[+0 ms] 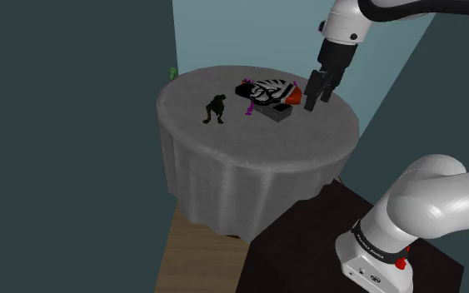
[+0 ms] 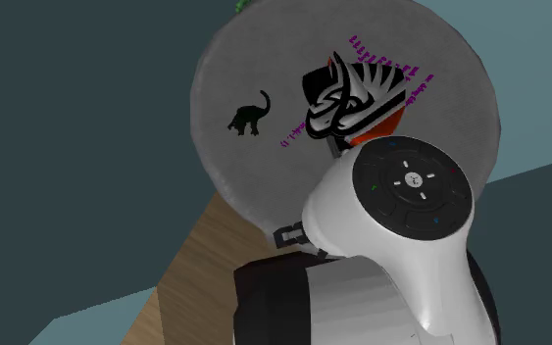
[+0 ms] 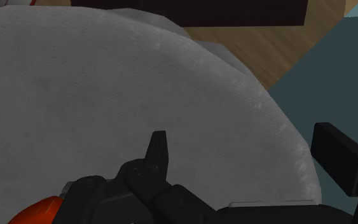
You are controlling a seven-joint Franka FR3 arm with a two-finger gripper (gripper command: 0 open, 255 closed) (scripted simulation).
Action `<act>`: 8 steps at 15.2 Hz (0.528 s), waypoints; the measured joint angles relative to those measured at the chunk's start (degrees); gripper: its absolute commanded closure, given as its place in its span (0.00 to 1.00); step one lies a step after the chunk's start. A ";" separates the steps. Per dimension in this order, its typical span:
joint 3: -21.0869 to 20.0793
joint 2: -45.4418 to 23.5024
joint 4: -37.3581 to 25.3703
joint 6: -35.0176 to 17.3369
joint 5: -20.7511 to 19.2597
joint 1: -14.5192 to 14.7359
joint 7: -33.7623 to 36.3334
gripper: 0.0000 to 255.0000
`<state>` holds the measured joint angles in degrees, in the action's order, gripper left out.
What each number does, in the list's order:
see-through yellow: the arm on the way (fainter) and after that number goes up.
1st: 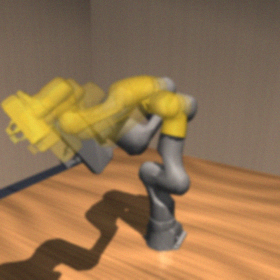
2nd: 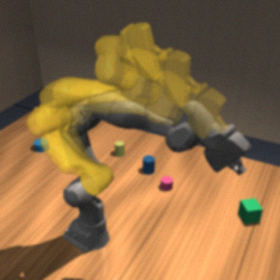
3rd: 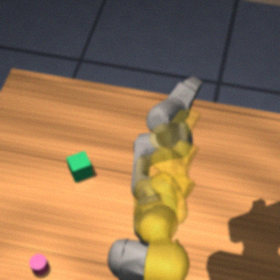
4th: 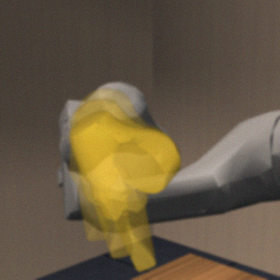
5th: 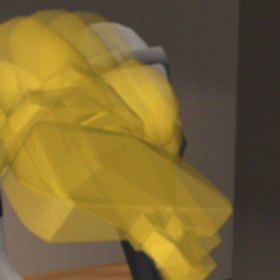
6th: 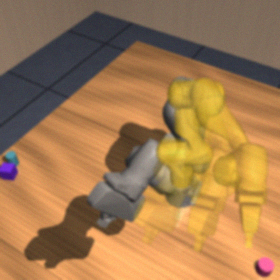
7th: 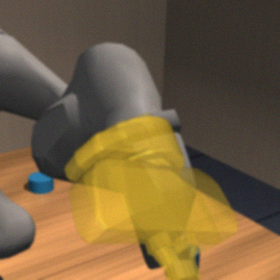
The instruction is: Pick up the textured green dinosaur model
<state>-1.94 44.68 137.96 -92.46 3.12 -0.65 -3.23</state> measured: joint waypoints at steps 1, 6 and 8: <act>0.00 0.00 0.00 0.00 0.00 0.00 0.00 0.00; -1.98 -11.00 -6.47 -1.96 1.66 -0.50 4.49 0.00; -2.84 -16.44 -10.42 -2.18 2.29 -0.72 6.80 0.00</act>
<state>-4.78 28.24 127.54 -94.64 5.40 -1.37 3.57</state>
